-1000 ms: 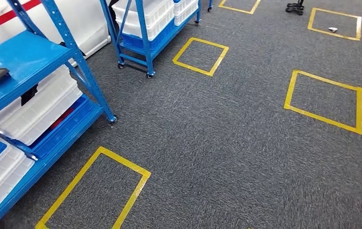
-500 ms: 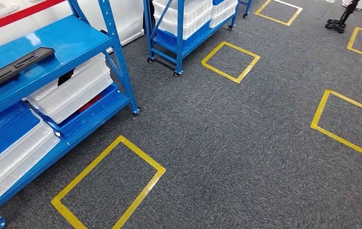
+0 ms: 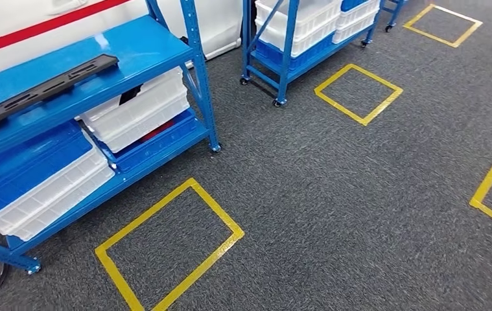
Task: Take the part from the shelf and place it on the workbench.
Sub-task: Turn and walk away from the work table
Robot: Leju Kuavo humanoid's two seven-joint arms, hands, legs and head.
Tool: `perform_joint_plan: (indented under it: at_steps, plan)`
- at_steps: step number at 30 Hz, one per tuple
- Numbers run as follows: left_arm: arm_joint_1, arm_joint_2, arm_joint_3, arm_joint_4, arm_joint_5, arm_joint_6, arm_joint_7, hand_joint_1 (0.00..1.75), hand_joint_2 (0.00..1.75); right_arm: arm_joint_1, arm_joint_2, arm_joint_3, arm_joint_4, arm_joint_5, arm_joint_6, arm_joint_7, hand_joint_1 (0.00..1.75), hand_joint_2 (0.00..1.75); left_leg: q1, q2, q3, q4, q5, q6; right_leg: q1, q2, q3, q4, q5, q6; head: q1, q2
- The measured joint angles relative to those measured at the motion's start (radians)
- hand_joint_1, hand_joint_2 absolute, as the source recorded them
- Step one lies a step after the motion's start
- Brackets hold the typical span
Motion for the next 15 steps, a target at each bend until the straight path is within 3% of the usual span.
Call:
perform_joint_plan:
  at_steps: [1, 2, 3, 5, 7, 9, 10, 11, 13, 15]
  plan:
    - [-0.002, 0.0, 0.0, 0.0, 0.0, -0.001, -0.003, 0.0, 0.0, 0.001, -0.001, 0.0, 0.0, 0.001, -0.003, -0.007, 0.0, 0.0, 0.0, 0.003, -0.019, 0.02, 0.01, 0.001, 0.002, -0.013, 0.009, 0.0, -0.008, 0.0, 0.0, 0.0]
    - [-0.003, 0.0, 0.0, 0.0, -0.001, -0.002, -0.006, 0.0, 0.0, 0.001, -0.002, 0.0, 0.0, 0.002, -0.007, -0.013, 0.0, 0.0, 0.0, 0.006, -0.018, 0.002, 0.038, 0.004, 0.004, -0.025, 0.021, 0.0, -0.017, 0.0, 0.0, 0.0]
    - [-0.004, -0.001, 0.0, 0.0, -0.003, -0.003, -0.007, 0.0, 0.0, 0.0, -0.003, 0.0, 0.0, 0.002, -0.01, -0.019, 0.0, 0.0, -0.002, 0.016, 0.0, -0.051, 0.08, 0.01, 0.006, -0.036, 0.033, 0.0, -0.028, 0.001, 0.0, 0.0]
    - [-0.012, -0.002, 0.0, 0.0, -0.006, -0.005, -0.007, 0.0, 0.0, 0.001, -0.004, 0.0, 0.0, 0.002, -0.019, -0.03, 0.0, 0.0, -0.014, 0.061, 0.051, -0.171, 0.137, 0.028, 0.01, -0.057, 0.057, 0.0, -0.049, 0.008, 0.0, 0.0]
    - [-0.022, -0.006, 0.0, 0.0, -0.007, -0.004, 0.0, 0.0, 0.0, -0.002, -0.006, 0.0, 0.0, 0.004, -0.024, -0.037, 0.0, 0.0, -0.028, 0.088, 0.077, -0.226, 0.14, 0.045, 0.013, -0.077, 0.074, -0.002, -0.064, 0.019, 0.0, 0.0]
    - [-0.024, -0.009, 0.001, 0.0, -0.004, -0.002, 0.01, 0.0, 0.0, -0.011, -0.008, 0.0, 0.0, 0.007, -0.024, -0.041, 0.0, 0.0, -0.028, 0.065, 0.09, -0.241, 0.13, 0.056, 0.011, -0.087, 0.083, 0.008, -0.062, 0.033, 0.0, 0.0]
    - [-0.021, -0.009, 0.002, 0.0, -0.003, -0.001, 0.013, 0.0, 0.0, -0.015, -0.009, 0.0, 0.0, 0.009, -0.024, -0.042, 0.0, 0.0, -0.026, 0.053, 0.103, -0.251, 0.126, 0.061, 0.008, -0.074, 0.08, 0.03, -0.057, 0.039, 0.0, 0.0]
    - [-0.02, -0.009, 0.003, 0.0, -0.001, 0.0, 0.013, 0.0, 0.0, -0.017, -0.01, 0.0, -0.001, 0.01, -0.024, -0.043, 0.0, 0.0, -0.023, 0.041, 0.119, -0.261, 0.123, 0.067, 0.005, -0.049, 0.063, 0.067, -0.055, 0.044, 0.0, 0.0]
    - [-0.02, -0.011, 0.003, 0.0, -0.001, -0.001, 0.011, 0.0, 0.0, -0.017, -0.011, 0.0, -0.001, 0.012, -0.024, -0.044, 0.0, 0.0, -0.02, 0.019, 0.145, -0.274, 0.115, 0.074, -0.002, 0.007, -0.009, 0.174, -0.078, 0.051, 0.0, 0.0]
    - [-0.02, -0.015, 0.004, 0.0, 0.0, -0.003, 0.013, 0.0, 0.0, -0.013, -0.013, 0.0, -0.001, 0.013, -0.024, -0.04, 0.0, 0.0, -0.018, -0.011, 0.161, -0.276, 0.103, 0.076, -0.007, 0.026, -0.096, 0.266, -0.128, 0.058, 0.0, 0.0]
